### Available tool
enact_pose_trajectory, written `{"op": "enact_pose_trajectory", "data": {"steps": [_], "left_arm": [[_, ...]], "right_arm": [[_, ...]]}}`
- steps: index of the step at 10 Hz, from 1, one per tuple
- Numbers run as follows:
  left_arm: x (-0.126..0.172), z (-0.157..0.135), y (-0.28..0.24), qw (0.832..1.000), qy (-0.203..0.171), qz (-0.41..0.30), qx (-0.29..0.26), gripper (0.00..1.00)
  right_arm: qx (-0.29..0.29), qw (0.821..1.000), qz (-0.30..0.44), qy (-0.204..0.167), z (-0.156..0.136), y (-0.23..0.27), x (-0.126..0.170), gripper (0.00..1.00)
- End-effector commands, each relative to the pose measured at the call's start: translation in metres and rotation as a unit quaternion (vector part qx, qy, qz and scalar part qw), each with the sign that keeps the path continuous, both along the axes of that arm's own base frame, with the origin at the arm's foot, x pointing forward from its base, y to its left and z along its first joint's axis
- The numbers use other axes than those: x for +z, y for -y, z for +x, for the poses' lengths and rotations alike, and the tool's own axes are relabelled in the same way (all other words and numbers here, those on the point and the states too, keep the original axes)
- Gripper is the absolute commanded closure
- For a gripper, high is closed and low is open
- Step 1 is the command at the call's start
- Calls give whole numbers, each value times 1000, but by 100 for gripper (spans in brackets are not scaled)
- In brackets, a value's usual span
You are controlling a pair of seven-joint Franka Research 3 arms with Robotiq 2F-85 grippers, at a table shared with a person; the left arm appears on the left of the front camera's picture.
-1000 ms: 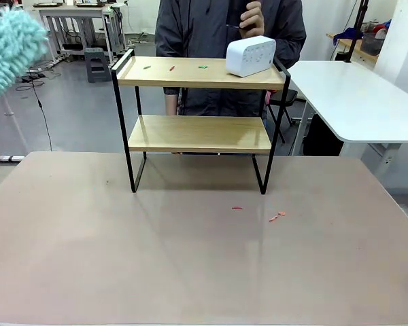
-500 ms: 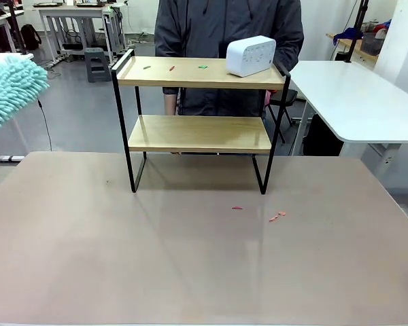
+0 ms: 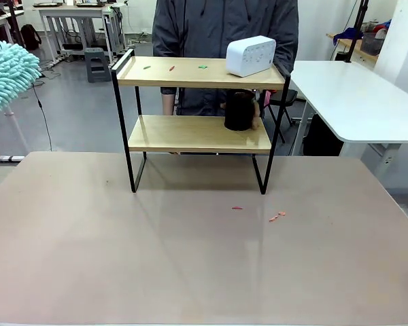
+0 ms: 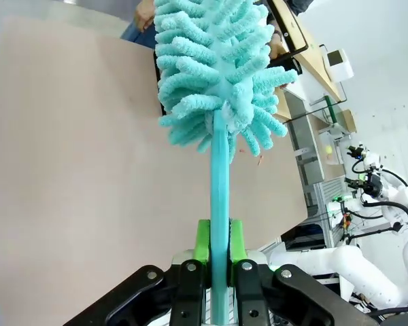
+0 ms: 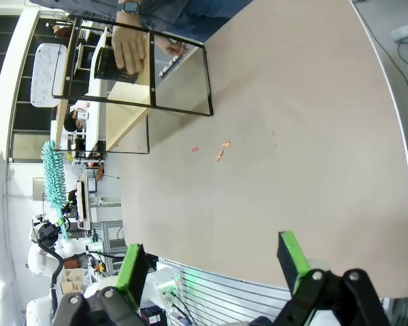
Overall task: Clean the shelf.
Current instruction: Clean the remaining tier of the Shelf with the Duster once objects are removed.
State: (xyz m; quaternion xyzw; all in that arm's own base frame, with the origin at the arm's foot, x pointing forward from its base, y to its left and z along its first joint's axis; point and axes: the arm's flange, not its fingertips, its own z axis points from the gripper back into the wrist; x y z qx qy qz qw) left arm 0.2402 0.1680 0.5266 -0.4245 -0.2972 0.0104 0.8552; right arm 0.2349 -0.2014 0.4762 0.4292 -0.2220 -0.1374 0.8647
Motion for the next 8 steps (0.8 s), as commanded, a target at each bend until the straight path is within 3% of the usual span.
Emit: {"op": "enact_pose_trajectory", "data": {"steps": [1,8], "left_arm": [[-3,-1,-1,1000,7,2,-5,88],[-3,-1,-1,1000,7,2,-5,88]], "right_arm": [[4,1000,5,18,2,0,1,0],[4,1000,5,18,2,0,1,0]]}}
